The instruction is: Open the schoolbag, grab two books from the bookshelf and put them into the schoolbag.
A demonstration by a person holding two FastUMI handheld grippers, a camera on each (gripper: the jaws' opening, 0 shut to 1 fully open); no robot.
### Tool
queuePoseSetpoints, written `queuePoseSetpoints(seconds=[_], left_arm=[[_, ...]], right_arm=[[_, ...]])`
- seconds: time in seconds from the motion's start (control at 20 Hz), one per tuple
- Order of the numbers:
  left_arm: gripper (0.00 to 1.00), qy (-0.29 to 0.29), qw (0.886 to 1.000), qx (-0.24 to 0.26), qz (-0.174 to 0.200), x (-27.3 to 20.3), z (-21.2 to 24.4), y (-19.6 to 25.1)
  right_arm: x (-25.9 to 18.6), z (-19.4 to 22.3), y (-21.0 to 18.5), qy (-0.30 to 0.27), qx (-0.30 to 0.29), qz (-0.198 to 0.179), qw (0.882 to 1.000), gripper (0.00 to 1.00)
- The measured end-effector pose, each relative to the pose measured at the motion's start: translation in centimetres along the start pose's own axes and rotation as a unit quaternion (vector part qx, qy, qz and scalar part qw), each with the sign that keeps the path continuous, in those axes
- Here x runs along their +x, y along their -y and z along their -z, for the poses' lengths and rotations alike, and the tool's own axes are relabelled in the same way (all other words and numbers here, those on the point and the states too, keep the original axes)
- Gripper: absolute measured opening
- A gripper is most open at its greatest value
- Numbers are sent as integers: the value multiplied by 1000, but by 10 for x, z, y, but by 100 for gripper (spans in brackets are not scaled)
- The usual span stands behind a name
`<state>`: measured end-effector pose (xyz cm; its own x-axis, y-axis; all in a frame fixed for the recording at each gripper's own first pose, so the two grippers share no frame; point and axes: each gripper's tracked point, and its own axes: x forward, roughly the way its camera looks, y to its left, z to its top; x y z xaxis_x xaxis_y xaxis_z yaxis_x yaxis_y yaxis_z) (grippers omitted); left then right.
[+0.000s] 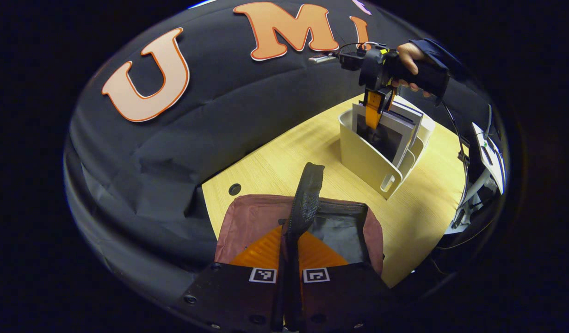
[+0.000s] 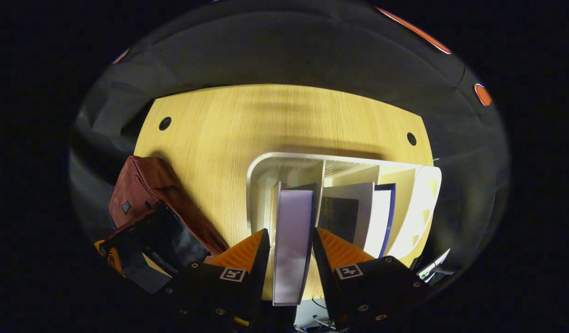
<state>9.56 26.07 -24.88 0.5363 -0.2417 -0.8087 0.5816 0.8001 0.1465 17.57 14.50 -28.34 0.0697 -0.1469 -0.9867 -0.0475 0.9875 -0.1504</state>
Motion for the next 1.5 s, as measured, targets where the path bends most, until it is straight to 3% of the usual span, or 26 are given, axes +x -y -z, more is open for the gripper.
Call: queuePoseSetpoints(seconds=[0.15, 0.25, 0.3, 0.4, 0.85, 1.2, 1.5], left_arm=[[7, -1, 1000, -3, 4, 1, 0, 0], [7, -2, 1000, -4, 8, 3, -1, 2], [7, -2, 1000, -3, 10, 5, -2, 3], [7, 0, 1000, -4, 11, 6, -2, 3], [7, -5, 1000, -7, 15, 15, 0, 9], [7, -13, 1000, 13, 11, 14, -9, 5], [7, -21, 1000, 15, 6, 15, -13, 8]], right_arm=[[14, 12, -7, -22, 11, -1, 1000, 48], [16, 15, -14, -29, 27, -11, 999, 53], [16, 14, -13, -29, 31, -11, 999, 43], [13, 15, -8, -29, 36, -2, 999, 41], [-67, 12, 13, 38, 76, -52, 995, 39], [-139, 32, 40, 105, 118, -111, 981, 39], [-161, 61, 47, 131, 166, -175, 962, 38]])
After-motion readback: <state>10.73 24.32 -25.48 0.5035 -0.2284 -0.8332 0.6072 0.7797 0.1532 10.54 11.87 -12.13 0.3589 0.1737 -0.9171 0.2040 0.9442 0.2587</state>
